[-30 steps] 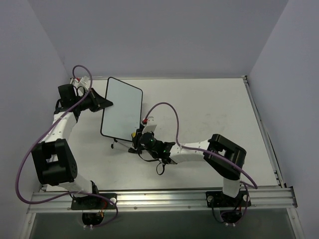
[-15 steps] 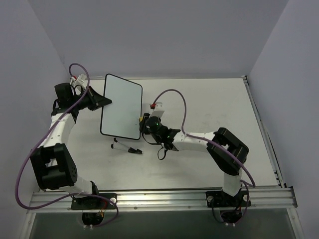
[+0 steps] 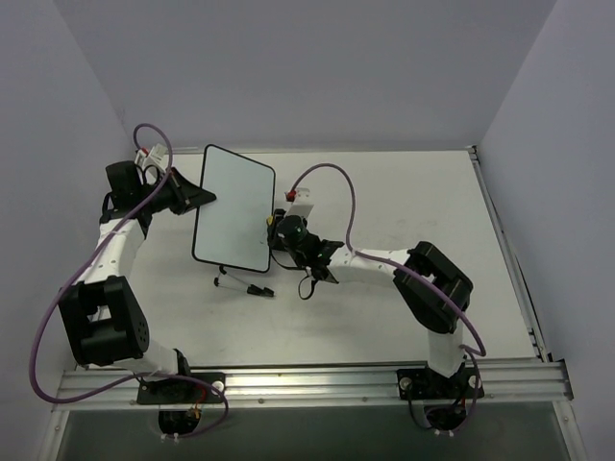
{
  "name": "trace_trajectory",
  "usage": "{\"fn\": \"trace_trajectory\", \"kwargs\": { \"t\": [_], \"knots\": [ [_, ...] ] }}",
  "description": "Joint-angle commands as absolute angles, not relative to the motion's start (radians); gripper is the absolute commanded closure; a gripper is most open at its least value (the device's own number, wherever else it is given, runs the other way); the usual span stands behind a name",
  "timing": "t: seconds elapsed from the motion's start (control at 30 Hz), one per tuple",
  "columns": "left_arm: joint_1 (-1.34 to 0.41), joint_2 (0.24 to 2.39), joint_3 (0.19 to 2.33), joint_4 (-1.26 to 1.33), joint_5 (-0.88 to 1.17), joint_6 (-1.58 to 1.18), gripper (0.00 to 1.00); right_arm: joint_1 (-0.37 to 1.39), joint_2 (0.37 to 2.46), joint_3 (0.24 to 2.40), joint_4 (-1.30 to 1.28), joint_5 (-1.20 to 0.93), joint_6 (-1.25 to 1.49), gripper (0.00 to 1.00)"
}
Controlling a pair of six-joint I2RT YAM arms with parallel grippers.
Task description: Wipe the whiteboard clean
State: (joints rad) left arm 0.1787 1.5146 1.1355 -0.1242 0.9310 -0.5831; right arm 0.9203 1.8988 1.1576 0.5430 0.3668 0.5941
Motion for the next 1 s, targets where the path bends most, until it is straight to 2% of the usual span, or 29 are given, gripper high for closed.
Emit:
{"fn": "trace_trajectory", "kwargs": {
  "t": [0.0, 0.13, 0.33, 0.97],
  "knots": [
    [0.175, 1.456, 1.164, -0.032, 1.051, -0.704, 0.98, 0.988, 1.876, 1.117, 0.555, 0.367, 0.610, 1.00],
    [0.175, 1.459, 1.177, -0.031, 1.046, -0.712, 0.98, 1.067, 1.855, 1.078, 0.574, 0.391, 0.632, 1.00],
    [0.175, 1.460, 1.180, -0.026, 1.048, -0.721, 0.98, 1.078, 1.839, 1.060, 0.577, 0.367, 0.655, 1.00],
    [0.163, 1.451, 1.138, 0.031, 1.101, -0.746, 0.98, 0.821, 1.914, 1.279, 0.486, 0.232, 0.586, 1.00]
  ]
}}
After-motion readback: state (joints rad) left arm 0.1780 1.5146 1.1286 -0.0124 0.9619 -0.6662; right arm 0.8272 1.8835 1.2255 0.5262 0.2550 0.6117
